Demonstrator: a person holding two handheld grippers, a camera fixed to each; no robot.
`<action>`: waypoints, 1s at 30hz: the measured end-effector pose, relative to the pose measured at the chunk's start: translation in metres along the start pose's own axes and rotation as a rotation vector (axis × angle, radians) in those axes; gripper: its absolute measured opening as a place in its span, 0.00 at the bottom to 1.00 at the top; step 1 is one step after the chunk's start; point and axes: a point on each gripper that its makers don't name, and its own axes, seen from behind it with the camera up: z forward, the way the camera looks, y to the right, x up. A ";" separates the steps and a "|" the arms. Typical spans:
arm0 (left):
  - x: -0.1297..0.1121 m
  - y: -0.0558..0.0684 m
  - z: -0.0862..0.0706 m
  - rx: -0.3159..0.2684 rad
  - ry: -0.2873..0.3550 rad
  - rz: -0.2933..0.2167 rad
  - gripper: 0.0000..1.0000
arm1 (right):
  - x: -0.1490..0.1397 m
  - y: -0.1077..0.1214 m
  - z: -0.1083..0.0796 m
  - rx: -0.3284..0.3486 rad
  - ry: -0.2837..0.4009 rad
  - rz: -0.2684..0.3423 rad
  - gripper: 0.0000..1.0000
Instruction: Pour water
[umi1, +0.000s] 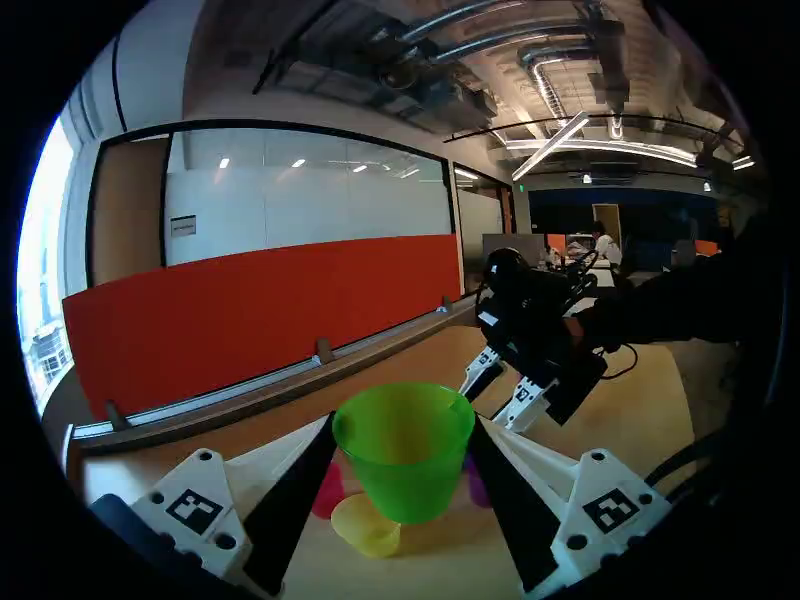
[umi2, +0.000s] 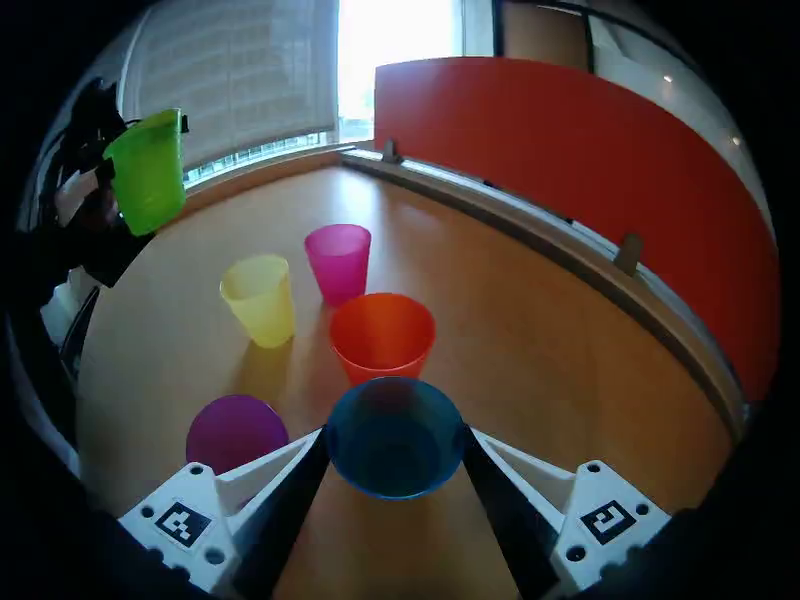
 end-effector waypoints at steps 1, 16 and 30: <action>0.000 0.000 0.000 0.001 0.000 0.000 0.90 | 0.002 0.000 -0.001 -0.002 0.006 0.000 0.94; 0.005 -0.004 -0.005 0.016 0.003 0.005 0.90 | 0.039 0.005 -0.031 -0.045 0.123 0.005 0.94; 0.009 -0.005 -0.006 0.026 0.005 0.011 0.90 | 0.085 -0.003 -0.068 -0.071 0.265 0.001 0.94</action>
